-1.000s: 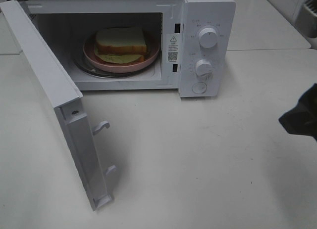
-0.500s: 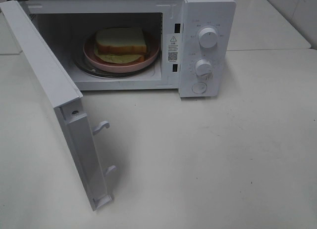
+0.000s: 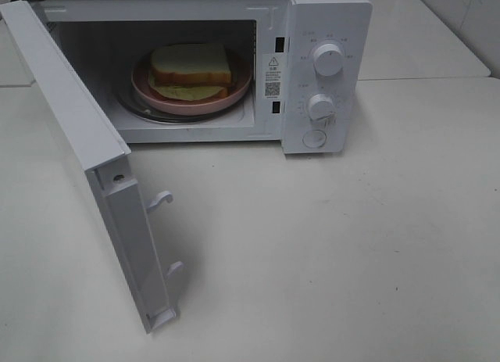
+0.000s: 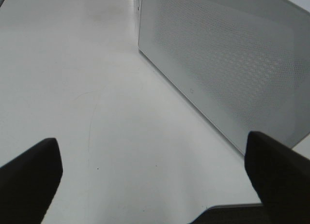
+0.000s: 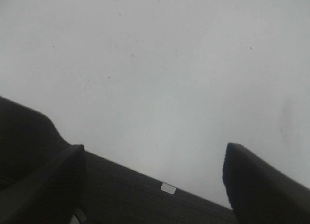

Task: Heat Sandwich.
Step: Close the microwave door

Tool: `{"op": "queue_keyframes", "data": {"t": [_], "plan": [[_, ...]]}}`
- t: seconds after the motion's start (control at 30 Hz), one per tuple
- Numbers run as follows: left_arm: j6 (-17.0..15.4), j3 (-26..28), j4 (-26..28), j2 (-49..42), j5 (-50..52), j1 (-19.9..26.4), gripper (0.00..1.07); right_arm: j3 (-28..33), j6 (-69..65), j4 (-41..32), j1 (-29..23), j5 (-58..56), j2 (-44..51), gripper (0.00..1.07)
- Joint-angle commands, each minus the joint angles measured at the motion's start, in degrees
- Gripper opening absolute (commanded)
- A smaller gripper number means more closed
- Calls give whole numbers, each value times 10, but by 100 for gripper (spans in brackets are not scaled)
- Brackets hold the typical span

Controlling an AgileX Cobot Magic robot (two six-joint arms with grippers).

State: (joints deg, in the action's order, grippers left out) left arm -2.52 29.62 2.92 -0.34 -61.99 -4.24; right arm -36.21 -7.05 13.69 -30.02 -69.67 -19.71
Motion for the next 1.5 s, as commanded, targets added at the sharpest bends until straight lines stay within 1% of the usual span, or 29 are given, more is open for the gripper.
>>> {"op": "queue_keyframes", "data": {"t": [0.03,0.07,0.1,0.17,0.2,0.23,0.37,0.4,0.53,0.6,0.67,0.73,0.83,1.07,1.23,1.33,1.5], "plan": [[2,-1,1,-9,9,-1,97,28,1,3,46,-1,37,76],[2,-1,1,-9,9,-1,97,28,1,3,46,-1,37,76],[2,-1,1,-9,9,-1,97,42,1,3,68,8,60,76],[2,-1,1,-9,9,-1,97,52,0,3,86,14,77,76],[2,-1,1,-9,9,-1,97,54,2,5,103,18,93,76],[2,-1,1,-9,9,-1,97,54,2,5,103,18,93,76],[2,-1,1,-9,9,-1,97,54,-2,-3,142,29,117,76],[2,-1,1,-9,9,-1,97,54,-2,-3,142,29,117,76],[2,-1,1,-9,9,-1,97,54,-2,-28,178,42,124,76],[2,-1,1,-9,9,-1,97,54,-2,-33,184,47,124,76],[2,-1,1,-9,9,-1,97,54,-3,-53,206,65,124,76],[2,-1,1,-9,9,-1,97,54,-3,-61,214,70,124,76],[2,-1,1,-9,9,-1,97,58,-3,-78,240,85,124,75],[2,-1,1,-9,9,-1,97,68,-3,-80,266,109,129,75],[2,-1,1,-9,9,-1,97,77,1,-87,282,124,174,75],[2,-1,1,-9,9,-1,97,77,1,-87,304,124,217,74],[2,-1,1,-7,9,-1,97,77,1,-88,309,124,215,74]]}}
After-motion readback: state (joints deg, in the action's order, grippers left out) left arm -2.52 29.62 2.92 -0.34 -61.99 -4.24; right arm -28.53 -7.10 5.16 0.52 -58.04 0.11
